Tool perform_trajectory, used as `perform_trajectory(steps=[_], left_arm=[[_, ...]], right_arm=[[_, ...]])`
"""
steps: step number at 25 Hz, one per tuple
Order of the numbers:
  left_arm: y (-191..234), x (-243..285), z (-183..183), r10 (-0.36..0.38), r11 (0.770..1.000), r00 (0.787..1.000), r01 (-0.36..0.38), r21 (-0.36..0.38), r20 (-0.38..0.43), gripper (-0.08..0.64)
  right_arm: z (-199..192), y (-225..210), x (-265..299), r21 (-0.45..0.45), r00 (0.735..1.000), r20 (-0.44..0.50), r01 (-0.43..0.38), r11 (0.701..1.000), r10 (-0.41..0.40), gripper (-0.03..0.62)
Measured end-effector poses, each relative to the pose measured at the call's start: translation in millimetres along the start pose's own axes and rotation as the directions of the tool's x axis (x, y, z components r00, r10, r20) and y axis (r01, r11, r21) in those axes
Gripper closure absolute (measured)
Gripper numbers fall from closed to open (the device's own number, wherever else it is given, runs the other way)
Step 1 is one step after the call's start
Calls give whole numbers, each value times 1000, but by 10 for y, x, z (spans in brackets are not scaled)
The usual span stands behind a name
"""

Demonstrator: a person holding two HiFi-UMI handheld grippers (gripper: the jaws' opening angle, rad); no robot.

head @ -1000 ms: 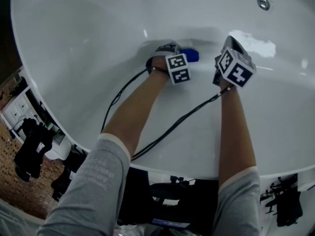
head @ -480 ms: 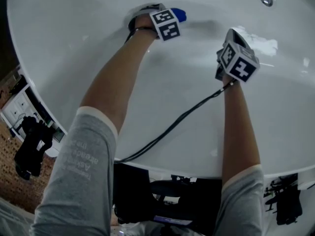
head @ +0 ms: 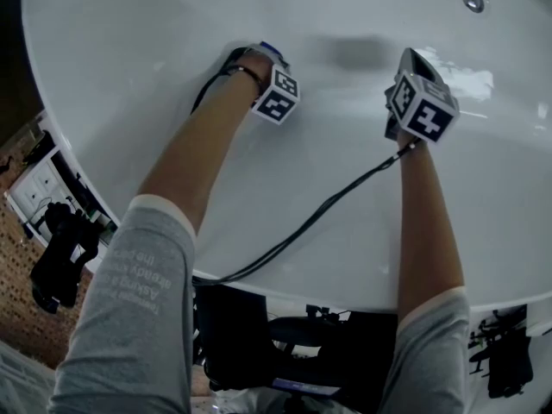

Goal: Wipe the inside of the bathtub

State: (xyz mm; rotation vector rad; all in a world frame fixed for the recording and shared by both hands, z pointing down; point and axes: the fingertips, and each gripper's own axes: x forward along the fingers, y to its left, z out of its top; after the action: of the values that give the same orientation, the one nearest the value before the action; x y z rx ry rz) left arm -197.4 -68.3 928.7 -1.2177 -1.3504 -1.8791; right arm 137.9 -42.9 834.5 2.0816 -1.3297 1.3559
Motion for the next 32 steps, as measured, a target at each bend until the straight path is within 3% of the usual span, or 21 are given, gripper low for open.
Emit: perform_trajectory(steps=[2,6,11,19,32], left_arm=[[-90,41,-38,-36,996,999,39,76,-35,440],[-211,41,-13,-117,983,991,124,138,-61,440],[-446,7,69,-156,979,988,154,132,9,443],[-853,-200,109,-214,971,975,207,120,51,446],[-1537,-763,-76,-293,949,956,290,125,11,446]], right_arm=[[30,54,18,-13,1000,3,-11,1000,11,583],[45,203,17,-45,999,1,-44,998,44,583],[90,449,-4,-89,995,0,-96,991,96,583],[108,617,-238,-93,992,-13,-126,988,125,583],[446,1097,-786,-75,980,7,-196,978,197,583]])
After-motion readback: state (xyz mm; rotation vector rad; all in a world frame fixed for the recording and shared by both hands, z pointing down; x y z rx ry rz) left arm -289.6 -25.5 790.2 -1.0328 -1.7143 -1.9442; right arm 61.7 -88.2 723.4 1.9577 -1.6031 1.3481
